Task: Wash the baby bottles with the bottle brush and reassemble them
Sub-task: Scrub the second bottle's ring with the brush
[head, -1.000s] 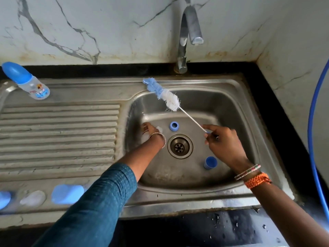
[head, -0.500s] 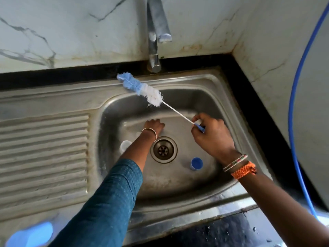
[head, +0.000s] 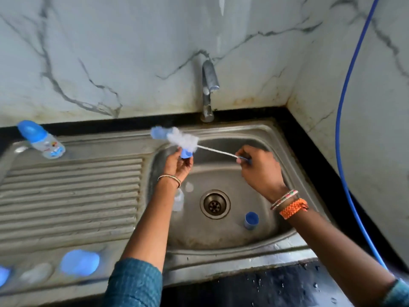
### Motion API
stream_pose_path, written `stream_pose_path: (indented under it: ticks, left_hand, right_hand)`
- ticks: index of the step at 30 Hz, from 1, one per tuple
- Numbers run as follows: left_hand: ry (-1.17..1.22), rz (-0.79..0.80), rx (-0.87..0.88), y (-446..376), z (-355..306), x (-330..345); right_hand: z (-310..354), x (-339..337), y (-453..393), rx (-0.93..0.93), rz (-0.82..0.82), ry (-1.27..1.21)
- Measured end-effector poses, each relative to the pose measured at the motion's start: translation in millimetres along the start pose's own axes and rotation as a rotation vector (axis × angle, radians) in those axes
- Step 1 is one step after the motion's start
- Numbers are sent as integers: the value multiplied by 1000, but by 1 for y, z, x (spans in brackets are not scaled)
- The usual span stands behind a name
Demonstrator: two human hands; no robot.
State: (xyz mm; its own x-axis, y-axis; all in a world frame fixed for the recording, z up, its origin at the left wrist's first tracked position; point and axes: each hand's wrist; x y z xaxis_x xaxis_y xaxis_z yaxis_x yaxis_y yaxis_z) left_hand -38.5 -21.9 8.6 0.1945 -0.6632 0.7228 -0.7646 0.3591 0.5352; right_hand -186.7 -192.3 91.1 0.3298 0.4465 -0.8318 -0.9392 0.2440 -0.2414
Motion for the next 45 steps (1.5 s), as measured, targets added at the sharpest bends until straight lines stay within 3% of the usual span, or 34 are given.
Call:
stream_pose_path:
  ticks: [8, 15, 19, 23, 27, 32, 38, 45]
  left_hand:
    - [235, 36, 185, 53, -45, -25]
    - [146, 4, 207, 68, -57, -19]
    - [134, -5, 232, 73, -59, -19]
    - [-40, -15, 187, 76, -60, -21]
    - [-189, -93, 158, 74, -60, -20]
    - [-182, -125, 90, 70, -65, -22]
    - [-195, -213, 78, 65, -68, -31]
    - [-255, -227, 103, 65, -65, -33]
  right_hand:
    - [-14, -39, 33, -162, -82, -112]
    - [-23, -57, 47, -184, -175, -224]
    - [-26, -60, 50, -165, -162, -166]
    - [-23, -64, 49, -171, -180, -48]
    - [-17, -71, 44, -537, -461, 280]
    - [-22, -70, 36, -825, -557, 440]
    - [-13, -82, 32, -1041, -510, 546]
    - [2, -92, 30, -945, -279, 511]
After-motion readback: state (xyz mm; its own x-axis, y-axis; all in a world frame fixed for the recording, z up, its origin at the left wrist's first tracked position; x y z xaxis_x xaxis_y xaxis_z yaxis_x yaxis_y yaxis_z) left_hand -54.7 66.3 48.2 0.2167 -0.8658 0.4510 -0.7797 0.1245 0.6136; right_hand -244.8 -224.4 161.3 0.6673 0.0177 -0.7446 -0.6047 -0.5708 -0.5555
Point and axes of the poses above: each hand's wrist, its own y-axis away from the middle knuckle, its own x-axis out of the palm, z = x × y, and after that the axes turned 6 degrees about -x, right-handed
